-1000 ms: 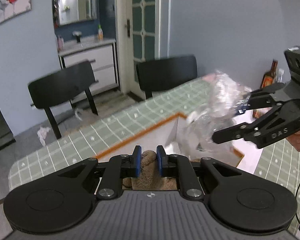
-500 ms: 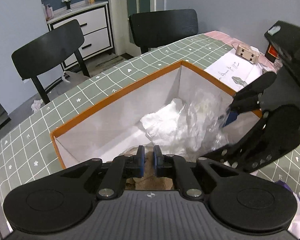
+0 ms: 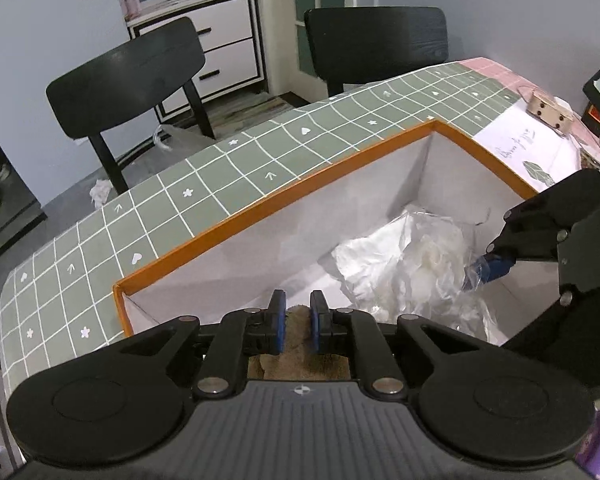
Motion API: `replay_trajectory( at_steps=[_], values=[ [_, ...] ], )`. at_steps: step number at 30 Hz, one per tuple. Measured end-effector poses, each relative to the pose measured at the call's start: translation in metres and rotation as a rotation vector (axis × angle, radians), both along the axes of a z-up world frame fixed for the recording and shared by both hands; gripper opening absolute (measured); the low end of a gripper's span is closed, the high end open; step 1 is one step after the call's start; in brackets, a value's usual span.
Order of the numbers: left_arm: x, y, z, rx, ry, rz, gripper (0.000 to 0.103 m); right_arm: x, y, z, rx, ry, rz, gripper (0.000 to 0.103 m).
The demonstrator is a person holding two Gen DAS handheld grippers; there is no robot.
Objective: Organize soft objects
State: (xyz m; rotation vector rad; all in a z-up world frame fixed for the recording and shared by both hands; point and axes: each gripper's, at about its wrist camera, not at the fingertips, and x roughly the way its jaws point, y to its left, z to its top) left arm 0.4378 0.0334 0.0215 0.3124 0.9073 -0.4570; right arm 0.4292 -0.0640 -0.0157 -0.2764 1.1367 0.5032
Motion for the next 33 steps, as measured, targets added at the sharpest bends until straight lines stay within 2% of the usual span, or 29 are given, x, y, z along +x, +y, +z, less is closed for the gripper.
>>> replay_trajectory(
  at_steps=[5, 10, 15, 22, 24, 26, 28, 31, 33],
  values=[
    [0.009, 0.004, -0.013, 0.037, 0.029, 0.023, 0.014, 0.01, 0.01, -0.004, -0.016, -0.003, 0.008, 0.06],
    [0.016, 0.018, -0.024, 0.02, 0.051, 0.071, 0.014, 0.022, 0.019, -0.003, -0.028, -0.027, 0.01, 0.06],
    [0.015, 0.026, -0.029, 0.004, 0.055, 0.078, 0.014, 0.038, 0.026, -0.003, -0.005, -0.052, 0.011, 0.062],
    [0.006, 0.031, -0.016, -0.02, 0.03, 0.087, 0.019, 0.047, 0.043, -0.017, -0.011, -0.057, 0.033, 0.073],
    [0.0, 0.034, -0.011, -0.03, 0.021, 0.086, 0.024, 0.047, 0.046, -0.018, -0.01, -0.056, 0.033, 0.074],
    [-0.006, 0.039, -0.006, -0.037, 0.003, 0.083, 0.03, 0.044, 0.049, -0.017, -0.018, -0.061, 0.041, 0.086],
    [-0.012, 0.044, -0.001, -0.043, -0.006, 0.083, 0.031, 0.043, 0.05, -0.012, -0.021, -0.072, 0.046, 0.089],
    [-0.026, 0.046, 0.006, -0.051, -0.019, 0.05, 0.039, 0.042, 0.049, -0.005, -0.03, -0.072, 0.035, 0.091],
    [-0.033, 0.045, 0.009, -0.05, -0.028, 0.037, 0.039, 0.04, 0.045, 0.002, -0.025, -0.073, 0.04, 0.091]
  ],
)
